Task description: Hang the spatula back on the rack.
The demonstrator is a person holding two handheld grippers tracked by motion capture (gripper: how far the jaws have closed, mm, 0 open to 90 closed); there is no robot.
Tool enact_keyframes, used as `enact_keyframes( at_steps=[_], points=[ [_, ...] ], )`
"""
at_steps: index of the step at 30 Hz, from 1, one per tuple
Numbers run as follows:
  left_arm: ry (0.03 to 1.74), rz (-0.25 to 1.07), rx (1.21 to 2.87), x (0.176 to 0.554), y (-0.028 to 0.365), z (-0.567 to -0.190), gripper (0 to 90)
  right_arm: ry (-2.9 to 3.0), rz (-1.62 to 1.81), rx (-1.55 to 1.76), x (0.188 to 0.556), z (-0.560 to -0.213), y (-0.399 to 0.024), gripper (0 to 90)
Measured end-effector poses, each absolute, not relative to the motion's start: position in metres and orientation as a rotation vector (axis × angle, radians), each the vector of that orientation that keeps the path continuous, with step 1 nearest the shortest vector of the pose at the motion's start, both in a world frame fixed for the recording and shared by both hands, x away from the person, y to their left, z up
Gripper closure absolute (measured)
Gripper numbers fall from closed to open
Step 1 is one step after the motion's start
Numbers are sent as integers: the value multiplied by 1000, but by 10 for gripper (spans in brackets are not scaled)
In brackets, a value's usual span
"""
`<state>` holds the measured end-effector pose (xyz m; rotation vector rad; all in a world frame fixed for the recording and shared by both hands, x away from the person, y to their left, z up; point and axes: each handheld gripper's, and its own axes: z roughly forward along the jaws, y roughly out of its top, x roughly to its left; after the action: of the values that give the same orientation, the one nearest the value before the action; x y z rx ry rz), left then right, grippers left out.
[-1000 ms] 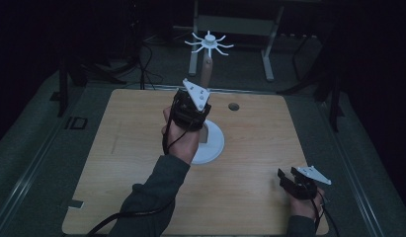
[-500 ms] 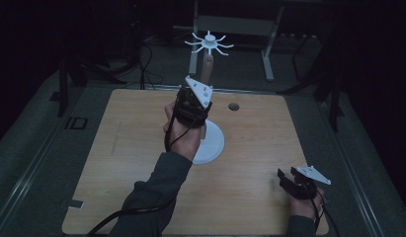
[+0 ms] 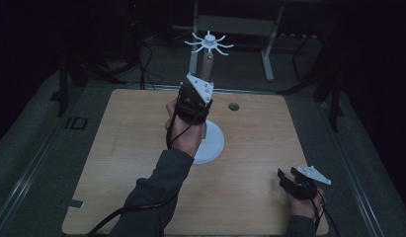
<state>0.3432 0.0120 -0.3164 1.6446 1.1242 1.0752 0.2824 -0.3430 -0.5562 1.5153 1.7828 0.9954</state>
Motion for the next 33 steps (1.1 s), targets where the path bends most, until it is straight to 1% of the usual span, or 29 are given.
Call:
enact_keyframes(
  at_steps=[8,12,13,14,16,23,28,33],
  points=[
    [1105,1064,1647,345,11,-318,721,1782,995,1514,282,-556,-343,435],
    [1092,1053,1649,344,12,-318,653,1782,996,1513,282,-556,-343,434],
    [1085,1043,1669,345,11,-319,653,1781,996,1513,282,-556,-343,434],
    [1083,1041,1670,346,11,-320,612,1781,996,1514,282,-556,-343,434],
    [1079,1024,1673,346,11,-321,568,1781,997,1513,281,-556,-343,434],
    [1055,1001,1681,343,9,-322,458,1781,993,1514,281,-556,-344,434],
    [1031,991,1677,338,8,-319,422,1782,993,1514,281,-556,-344,433],
    [1018,986,1676,334,9,-319,412,1781,992,1514,281,-556,-344,433]
  ],
)
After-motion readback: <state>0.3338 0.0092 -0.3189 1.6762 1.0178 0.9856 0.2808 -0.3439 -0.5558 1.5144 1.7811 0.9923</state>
